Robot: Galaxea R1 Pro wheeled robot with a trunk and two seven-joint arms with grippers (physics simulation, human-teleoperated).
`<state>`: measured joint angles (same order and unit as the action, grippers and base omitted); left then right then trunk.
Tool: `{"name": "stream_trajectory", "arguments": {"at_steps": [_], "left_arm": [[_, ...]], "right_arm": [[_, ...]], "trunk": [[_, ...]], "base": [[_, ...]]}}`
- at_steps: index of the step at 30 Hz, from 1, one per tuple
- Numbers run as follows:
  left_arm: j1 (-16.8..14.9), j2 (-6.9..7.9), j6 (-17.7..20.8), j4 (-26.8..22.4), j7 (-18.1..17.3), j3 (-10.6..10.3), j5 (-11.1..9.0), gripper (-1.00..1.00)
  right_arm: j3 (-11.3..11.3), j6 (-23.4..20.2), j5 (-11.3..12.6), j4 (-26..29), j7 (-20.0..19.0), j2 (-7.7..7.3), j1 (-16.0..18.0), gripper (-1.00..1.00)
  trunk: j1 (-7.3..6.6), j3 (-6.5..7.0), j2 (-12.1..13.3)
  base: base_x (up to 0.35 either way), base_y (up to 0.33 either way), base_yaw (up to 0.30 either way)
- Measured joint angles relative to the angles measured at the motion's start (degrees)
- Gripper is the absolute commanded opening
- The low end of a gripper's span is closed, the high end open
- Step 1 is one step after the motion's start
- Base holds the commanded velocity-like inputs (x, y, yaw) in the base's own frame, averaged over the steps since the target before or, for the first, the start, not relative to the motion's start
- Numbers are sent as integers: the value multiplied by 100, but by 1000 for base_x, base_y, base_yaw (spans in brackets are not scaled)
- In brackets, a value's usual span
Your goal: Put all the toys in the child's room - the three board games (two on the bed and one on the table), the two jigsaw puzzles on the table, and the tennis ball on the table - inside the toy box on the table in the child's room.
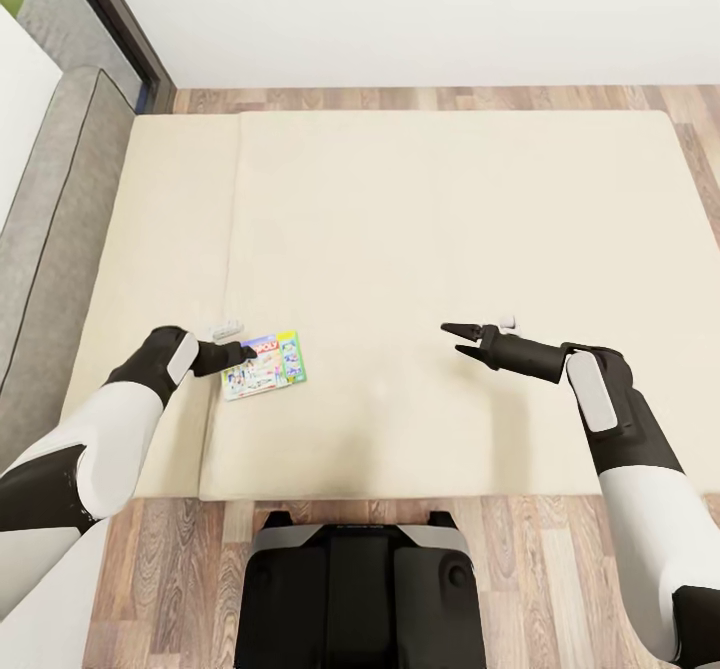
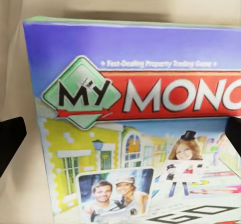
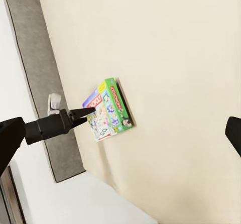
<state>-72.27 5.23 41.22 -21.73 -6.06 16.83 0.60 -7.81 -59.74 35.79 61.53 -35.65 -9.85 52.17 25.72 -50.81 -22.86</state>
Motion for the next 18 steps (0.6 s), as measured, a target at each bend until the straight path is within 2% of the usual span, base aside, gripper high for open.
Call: {"name": "stream_trajectory", "arguments": {"at_steps": [9,18], "left_arm": [[0,15,239,-189,-27,-9,-87,100],[0,33,247,-200,-97,1,-89,100]], "right_arm": [[-7,0,3,0,-4,0,0,100],[-3,0,3,0,-5,0,0,100]], "trunk": [[-5,-72,-3],[-5,-86,-4]], "base": [[0,0,0],[0,0,0]]}}
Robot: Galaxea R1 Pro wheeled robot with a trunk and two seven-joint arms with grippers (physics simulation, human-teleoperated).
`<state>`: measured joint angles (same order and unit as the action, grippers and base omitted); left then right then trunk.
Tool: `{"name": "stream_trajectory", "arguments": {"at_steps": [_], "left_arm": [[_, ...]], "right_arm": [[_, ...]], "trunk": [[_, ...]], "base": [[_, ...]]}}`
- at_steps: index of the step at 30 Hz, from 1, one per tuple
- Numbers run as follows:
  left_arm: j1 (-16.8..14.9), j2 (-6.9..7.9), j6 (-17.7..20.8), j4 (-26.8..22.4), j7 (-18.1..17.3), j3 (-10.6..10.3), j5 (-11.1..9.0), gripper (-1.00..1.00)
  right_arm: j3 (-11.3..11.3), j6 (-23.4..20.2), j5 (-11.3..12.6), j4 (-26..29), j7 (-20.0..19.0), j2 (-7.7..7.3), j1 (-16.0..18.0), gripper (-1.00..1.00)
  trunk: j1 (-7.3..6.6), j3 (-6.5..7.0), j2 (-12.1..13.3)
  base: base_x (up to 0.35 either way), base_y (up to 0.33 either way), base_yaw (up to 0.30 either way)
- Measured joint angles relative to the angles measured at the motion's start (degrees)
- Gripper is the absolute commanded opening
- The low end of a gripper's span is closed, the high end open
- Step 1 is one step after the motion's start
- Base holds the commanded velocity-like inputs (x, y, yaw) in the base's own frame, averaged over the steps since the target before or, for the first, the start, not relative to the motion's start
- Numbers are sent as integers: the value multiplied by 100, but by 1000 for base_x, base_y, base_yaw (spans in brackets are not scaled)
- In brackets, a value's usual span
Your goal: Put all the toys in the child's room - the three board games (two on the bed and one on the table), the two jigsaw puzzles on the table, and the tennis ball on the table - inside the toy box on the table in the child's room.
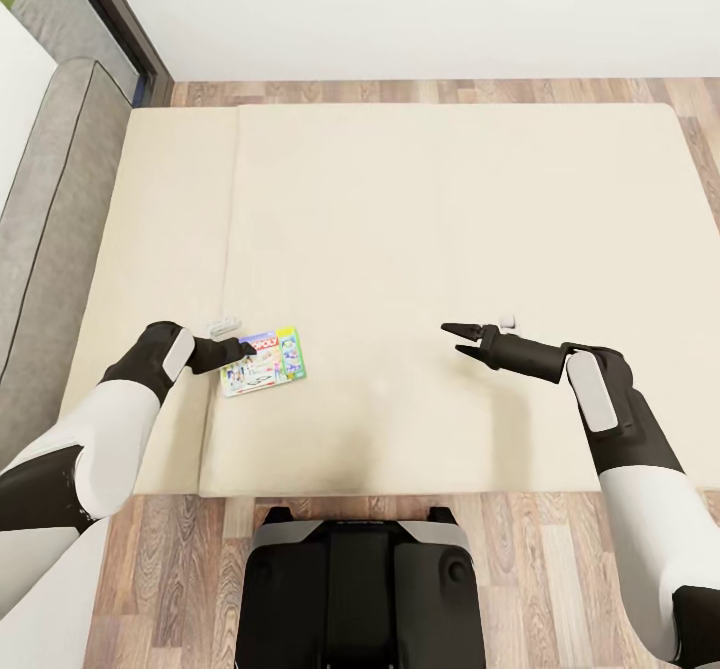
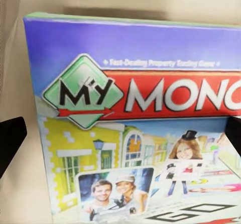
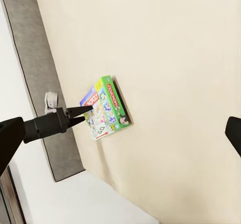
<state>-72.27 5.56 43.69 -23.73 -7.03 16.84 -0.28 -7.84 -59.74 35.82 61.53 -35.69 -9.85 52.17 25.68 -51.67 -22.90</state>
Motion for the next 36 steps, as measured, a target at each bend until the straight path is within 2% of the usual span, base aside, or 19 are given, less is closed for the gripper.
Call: {"name": "stream_trajectory", "arguments": {"at_steps": [7,17,36], "left_arm": [[-1,67,-93,117,-113,6,-142,100],[-1,88,-179,168,-230,-7,-108,100],[-1,90,-169,163,-228,-13,-106,100]], "right_arm": [[-5,0,-1,5,-1,0,0,100],[-3,0,-1,8,0,0,-5,100],[-10,0,15,9,-1,0,-9,100]], "trunk": [[0,-1,-1],[0,-1,-1],[0,-1,-1]], "base": [[0,0,0],[0,0,0],[0,0,0]]}}
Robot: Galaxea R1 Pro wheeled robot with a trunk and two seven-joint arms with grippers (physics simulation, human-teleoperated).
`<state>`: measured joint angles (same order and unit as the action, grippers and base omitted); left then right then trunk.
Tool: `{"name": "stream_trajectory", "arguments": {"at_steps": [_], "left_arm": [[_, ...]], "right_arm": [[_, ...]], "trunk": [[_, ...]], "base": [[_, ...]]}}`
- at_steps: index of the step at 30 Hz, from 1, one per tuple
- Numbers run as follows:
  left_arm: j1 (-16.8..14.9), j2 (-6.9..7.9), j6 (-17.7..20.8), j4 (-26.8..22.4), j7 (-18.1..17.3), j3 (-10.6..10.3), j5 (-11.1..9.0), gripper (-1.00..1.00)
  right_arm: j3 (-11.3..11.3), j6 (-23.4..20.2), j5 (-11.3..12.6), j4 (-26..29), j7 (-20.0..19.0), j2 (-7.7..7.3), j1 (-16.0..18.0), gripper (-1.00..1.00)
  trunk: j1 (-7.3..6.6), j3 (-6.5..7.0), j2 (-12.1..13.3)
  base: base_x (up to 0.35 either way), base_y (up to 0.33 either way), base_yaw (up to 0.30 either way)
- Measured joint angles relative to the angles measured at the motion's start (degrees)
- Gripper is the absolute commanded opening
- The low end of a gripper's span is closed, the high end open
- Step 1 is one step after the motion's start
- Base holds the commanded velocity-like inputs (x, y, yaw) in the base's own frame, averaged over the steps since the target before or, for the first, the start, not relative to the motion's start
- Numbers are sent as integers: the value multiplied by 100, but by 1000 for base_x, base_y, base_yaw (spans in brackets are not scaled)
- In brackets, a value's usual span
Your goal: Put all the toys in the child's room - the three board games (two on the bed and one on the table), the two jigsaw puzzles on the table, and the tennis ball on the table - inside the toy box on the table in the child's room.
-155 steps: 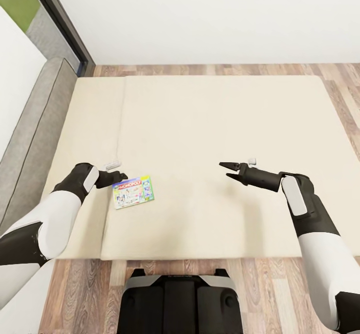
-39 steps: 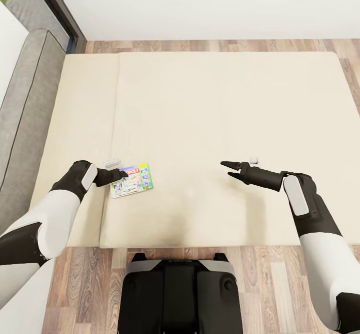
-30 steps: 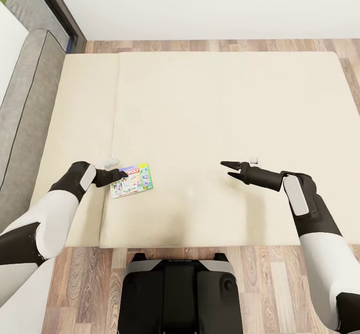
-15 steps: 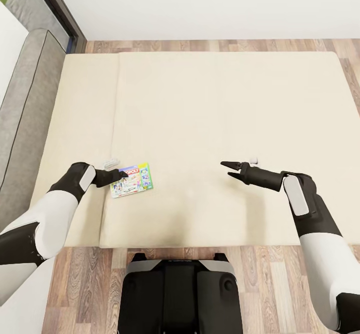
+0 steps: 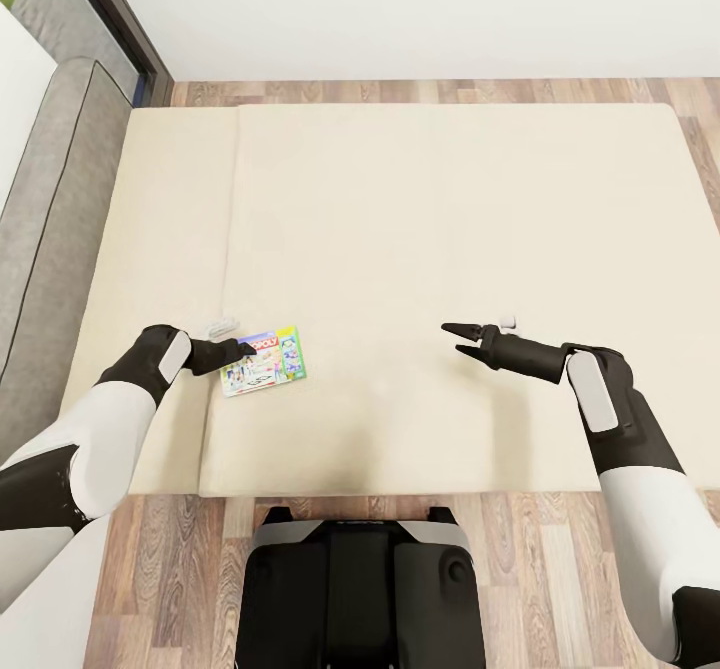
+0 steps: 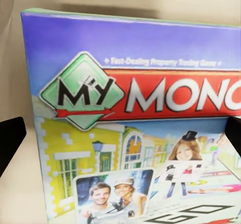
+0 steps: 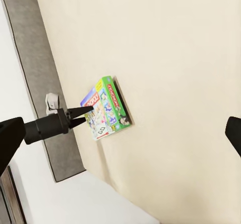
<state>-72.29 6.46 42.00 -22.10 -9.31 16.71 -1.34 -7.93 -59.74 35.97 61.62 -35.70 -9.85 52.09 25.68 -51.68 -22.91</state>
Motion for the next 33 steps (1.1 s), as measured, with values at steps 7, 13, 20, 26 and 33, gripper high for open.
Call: {"name": "stream_trajectory", "arguments": {"at_steps": [7,13,20,26,33], "left_arm": [[0,-6,22,-12,24,0,-10,100],[1,10,97,-146,124,-14,224,100],[1,148,69,-118,121,-9,189,100],[1,193,45,-107,119,-15,184,100],[2,399,-71,-132,126,-1,345,100]], "right_arm": [[-4,0,0,0,0,0,-2,100],[1,-2,3,2,1,0,-2,100],[-3,0,-2,1,-4,0,-6,100],[-5,-1,-11,1,-2,0,-4,100],[-6,-3,-17,3,-2,0,-5,100]], "trunk": [[0,0,0],[0,0,1],[0,0,1],[0,0,1],[5,0,5]], "base": [[0,0,0],[0,-118,0],[0,-84,0],[0,-59,0],[0,-237,0]]}}
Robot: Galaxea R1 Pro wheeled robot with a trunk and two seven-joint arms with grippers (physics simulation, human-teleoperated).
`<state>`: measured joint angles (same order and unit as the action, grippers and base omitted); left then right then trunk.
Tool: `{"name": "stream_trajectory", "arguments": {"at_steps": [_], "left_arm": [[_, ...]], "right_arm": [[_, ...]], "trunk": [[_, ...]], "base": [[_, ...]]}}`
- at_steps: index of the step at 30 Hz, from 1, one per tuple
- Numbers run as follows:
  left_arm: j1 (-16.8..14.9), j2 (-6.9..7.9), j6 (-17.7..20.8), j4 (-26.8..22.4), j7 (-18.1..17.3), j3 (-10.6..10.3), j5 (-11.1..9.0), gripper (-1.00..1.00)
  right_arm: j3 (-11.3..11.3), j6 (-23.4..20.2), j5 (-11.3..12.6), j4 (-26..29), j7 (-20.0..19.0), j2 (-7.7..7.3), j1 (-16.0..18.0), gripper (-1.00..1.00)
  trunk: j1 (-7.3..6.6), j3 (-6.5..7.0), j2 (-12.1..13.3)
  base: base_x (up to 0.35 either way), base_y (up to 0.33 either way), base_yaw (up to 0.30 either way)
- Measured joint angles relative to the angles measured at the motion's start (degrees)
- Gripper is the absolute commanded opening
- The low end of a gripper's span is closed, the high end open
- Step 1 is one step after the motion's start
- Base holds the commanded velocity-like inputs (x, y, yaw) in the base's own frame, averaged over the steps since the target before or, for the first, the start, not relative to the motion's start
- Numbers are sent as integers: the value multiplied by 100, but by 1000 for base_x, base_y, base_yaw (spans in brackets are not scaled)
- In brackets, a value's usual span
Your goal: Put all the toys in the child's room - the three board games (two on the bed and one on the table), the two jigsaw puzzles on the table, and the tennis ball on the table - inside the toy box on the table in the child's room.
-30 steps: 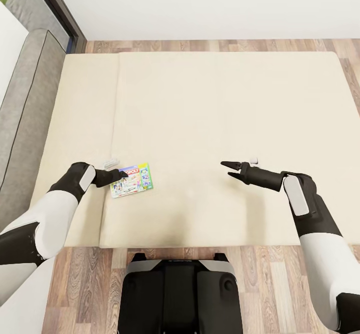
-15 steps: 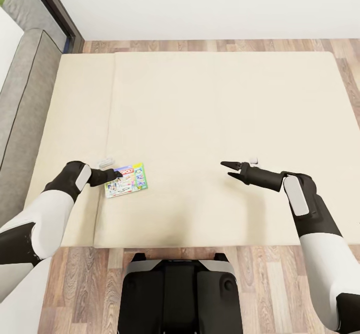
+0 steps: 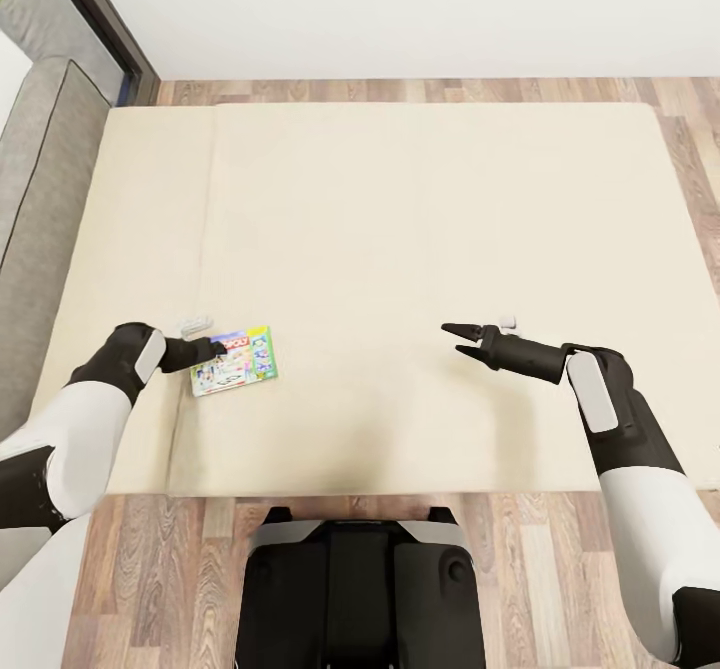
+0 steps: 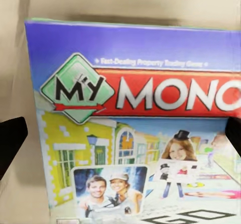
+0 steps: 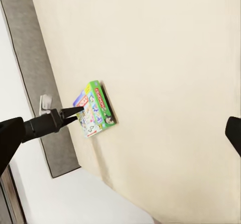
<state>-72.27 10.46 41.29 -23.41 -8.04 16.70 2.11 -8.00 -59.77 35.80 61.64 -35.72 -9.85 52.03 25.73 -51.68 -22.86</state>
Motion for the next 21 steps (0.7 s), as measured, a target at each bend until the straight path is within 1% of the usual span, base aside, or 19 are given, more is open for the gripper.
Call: {"name": "stream_trajectory", "arguments": {"at_steps": [1,2,3,4,5,10,21], "left_arm": [[0,-38,-8,-3,-3,6,-4,100],[0,-103,-12,-26,-2,2,36,100],[1,-205,-10,-34,-5,5,20,100],[1,-359,-11,-43,-3,11,19,100],[0,-416,0,19,-15,18,-125,100],[1,-416,-2,2,-12,17,-82,100],[1,-417,-3,10,-19,19,-103,100]], "right_arm": [[0,0,1,0,-2,0,0,100],[0,0,1,0,-3,0,-1,100],[0,0,1,0,-2,0,0,100],[0,1,-2,-1,-3,0,0,100],[1,2,-4,-2,-4,0,0,100],[1,2,-2,-2,-5,-2,1,100],[1,3,-8,-3,-6,-8,-1,100]], "trunk": [[0,0,0],[0,0,0],[0,0,0],[0,0,0],[0,0,0],[0,0,0],[0,0,0]], "base": [[0,-258,0],[0,-211,0],[0,-152,0],[0,-121,0],[0,-78,0],[0,-37,0],[0,-4,0]]}}
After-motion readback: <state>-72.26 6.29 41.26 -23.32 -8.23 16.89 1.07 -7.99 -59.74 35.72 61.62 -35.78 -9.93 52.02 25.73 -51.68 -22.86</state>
